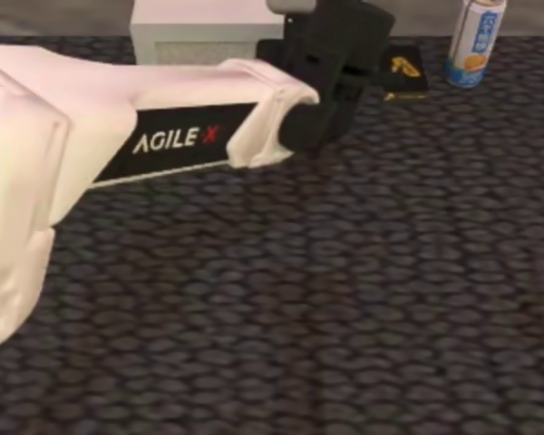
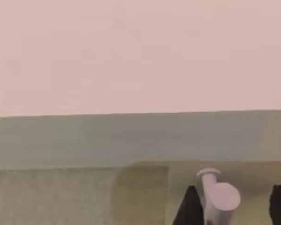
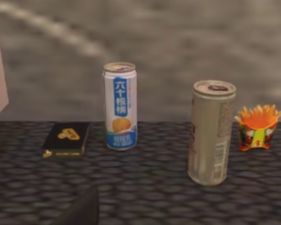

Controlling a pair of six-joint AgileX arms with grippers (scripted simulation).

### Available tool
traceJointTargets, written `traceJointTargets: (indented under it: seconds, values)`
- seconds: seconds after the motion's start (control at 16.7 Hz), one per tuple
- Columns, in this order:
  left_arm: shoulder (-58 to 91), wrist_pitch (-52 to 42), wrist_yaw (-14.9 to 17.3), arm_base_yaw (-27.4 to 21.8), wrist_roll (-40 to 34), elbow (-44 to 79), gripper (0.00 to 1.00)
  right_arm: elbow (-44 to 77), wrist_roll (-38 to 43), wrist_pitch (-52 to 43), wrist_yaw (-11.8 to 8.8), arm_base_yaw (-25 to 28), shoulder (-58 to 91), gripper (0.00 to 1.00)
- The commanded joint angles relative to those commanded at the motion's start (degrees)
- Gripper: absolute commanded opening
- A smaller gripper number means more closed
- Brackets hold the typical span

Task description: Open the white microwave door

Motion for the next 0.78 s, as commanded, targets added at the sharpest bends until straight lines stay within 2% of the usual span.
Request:
traceJointTargets:
  seconds: [0.12, 0.18, 0.42, 0.6, 0.78]
  values:
    - [0.00, 0.00, 0.00, 0.00, 0.00, 0.00, 0.00, 0.00, 0.00, 0.00, 0.00, 0.00, 0.00, 1.00]
    - [-1.38, -0.45, -0.27, -3.33, 0.24, -2.78, 0.00, 0.00, 0.00, 0.00, 0.00, 0.00, 0.00, 1.00]
    - [0.23, -4.27, 0.68, -3.10, -0.78, 0.87, 0.00, 0.00, 0.00, 0.00, 0.00, 0.00, 0.00, 1.00]
    - [3.27, -13.16, 2.81, -2.48, -2.91, 8.25, 0.00, 0.00, 0.00, 0.00, 0.00, 0.00, 0.00, 1.00]
    - [6.74, -26.10, 5.90, -1.56, -5.74, 18.00, 0.00, 0.00, 0.00, 0.00, 0.00, 0.00, 0.00, 1.00]
